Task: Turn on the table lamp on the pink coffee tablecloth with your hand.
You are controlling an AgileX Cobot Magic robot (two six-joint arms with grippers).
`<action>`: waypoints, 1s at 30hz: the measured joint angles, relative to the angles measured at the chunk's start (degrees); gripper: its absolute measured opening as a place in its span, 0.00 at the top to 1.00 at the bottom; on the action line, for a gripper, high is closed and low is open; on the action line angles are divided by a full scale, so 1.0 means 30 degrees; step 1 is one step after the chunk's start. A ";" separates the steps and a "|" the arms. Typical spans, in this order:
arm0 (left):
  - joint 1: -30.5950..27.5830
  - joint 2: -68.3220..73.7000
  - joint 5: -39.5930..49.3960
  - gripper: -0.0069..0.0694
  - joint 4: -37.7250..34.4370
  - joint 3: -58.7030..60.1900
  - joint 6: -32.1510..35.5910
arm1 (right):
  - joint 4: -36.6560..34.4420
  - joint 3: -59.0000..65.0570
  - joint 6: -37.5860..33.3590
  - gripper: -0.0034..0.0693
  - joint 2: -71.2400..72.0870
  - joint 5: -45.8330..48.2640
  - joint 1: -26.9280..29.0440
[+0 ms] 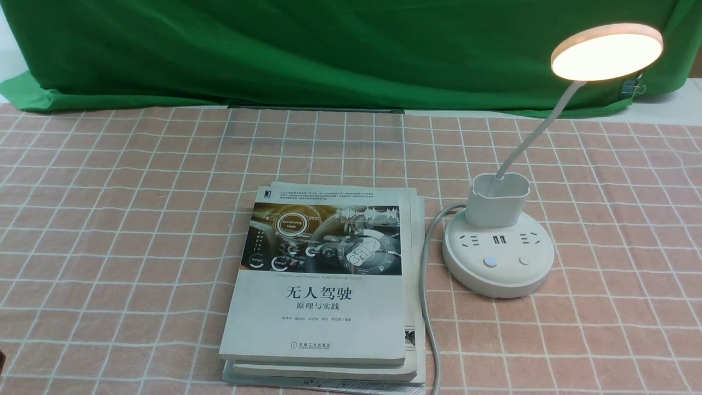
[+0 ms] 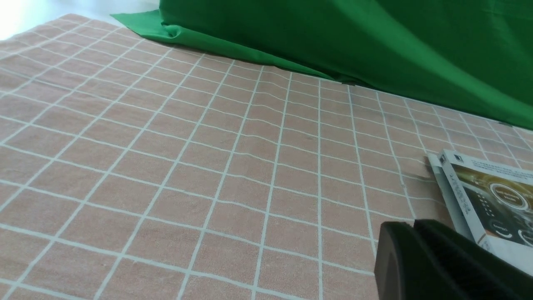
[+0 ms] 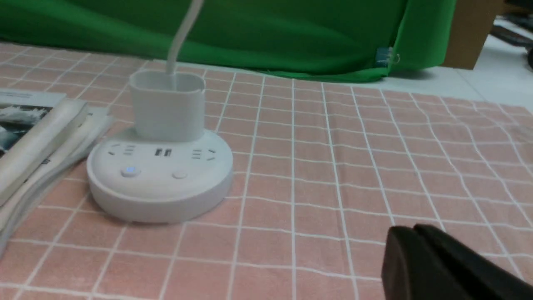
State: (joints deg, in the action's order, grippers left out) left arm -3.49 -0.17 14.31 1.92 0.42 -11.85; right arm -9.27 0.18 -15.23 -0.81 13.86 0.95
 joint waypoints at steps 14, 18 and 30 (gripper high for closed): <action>0.0000 0.0000 -0.0051 0.88 0.0000 0.0000 0.0000 | 0.0625 0.0068 0.0607 0.91 0.0246 0.0102 0.0017; 0.0000 0.0000 -0.0051 0.88 0.0000 0.0000 0.0000 | 0.0625 0.0068 0.0679 0.90 0.0246 0.0147 0.0017; 0.0000 0.0000 -0.0051 0.88 0.0000 0.0000 0.0000 | 0.0625 0.0068 0.0676 0.89 0.0246 0.0147 0.0017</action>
State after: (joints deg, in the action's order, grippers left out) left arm -3.49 -0.17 14.15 1.92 0.42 -11.85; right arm -7.40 0.39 -13.21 -0.07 14.30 1.00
